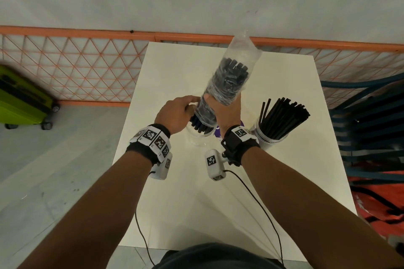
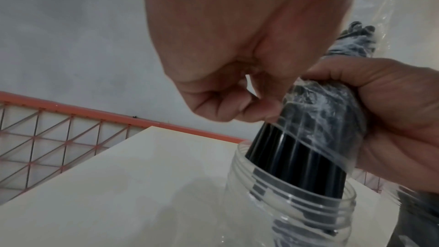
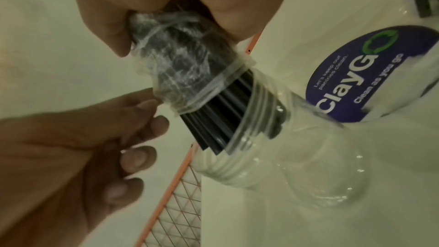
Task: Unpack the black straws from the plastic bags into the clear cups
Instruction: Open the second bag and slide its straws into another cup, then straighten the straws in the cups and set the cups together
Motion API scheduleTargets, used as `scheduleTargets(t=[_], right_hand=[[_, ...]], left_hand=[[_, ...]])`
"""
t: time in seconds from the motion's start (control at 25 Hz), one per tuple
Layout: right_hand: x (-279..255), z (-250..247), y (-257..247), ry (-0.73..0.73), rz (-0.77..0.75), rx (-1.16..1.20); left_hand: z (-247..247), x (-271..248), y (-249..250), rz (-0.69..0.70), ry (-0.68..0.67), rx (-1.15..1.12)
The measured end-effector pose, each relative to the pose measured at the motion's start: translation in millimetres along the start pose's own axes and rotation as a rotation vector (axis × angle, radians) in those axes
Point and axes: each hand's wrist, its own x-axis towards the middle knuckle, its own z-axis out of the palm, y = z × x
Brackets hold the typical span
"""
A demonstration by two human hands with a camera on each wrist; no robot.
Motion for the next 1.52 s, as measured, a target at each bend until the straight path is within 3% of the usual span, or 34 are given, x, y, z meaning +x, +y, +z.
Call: scheduleTargets(t=[0.16, 0.4, 0.6, 0.88, 1.2, 1.28, 1.36, 1.52], right_hand=[[-8, -7, 16, -0.129, 0.024, -0.101], [-21, -21, 15, -0.166, 0.001, -0.112], [-21, -21, 0, -0.141, -0.119, -0.201], [-20, -26, -15, -0.079, -0.051, -0.212], [-30, -53, -93, 0.096, -0.248, 0.126], [-48, -67, -99, 0.094, -0.277, 0.018], [-68, -88, -95, -0.001, -0.263, -0.158], [-108, -142, -61, -0.278, -0.054, -0.726]], left_hand=[[1, 0, -4, -0.03, -0.019, 0.115], [6, -6, -10, -0.019, 0.051, 0.126], [5, -7, -6, 0.041, 0.133, 0.034], [-1, -31, -7, -0.022, 0.233, -0.131], [9, -95, -20, -0.06, 0.224, -0.245], [11, -111, -22, -0.068, 0.225, -0.297], [14, -126, -24, -0.067, 0.219, -0.321], [24, -149, -29, -0.046, 0.186, -0.31]])
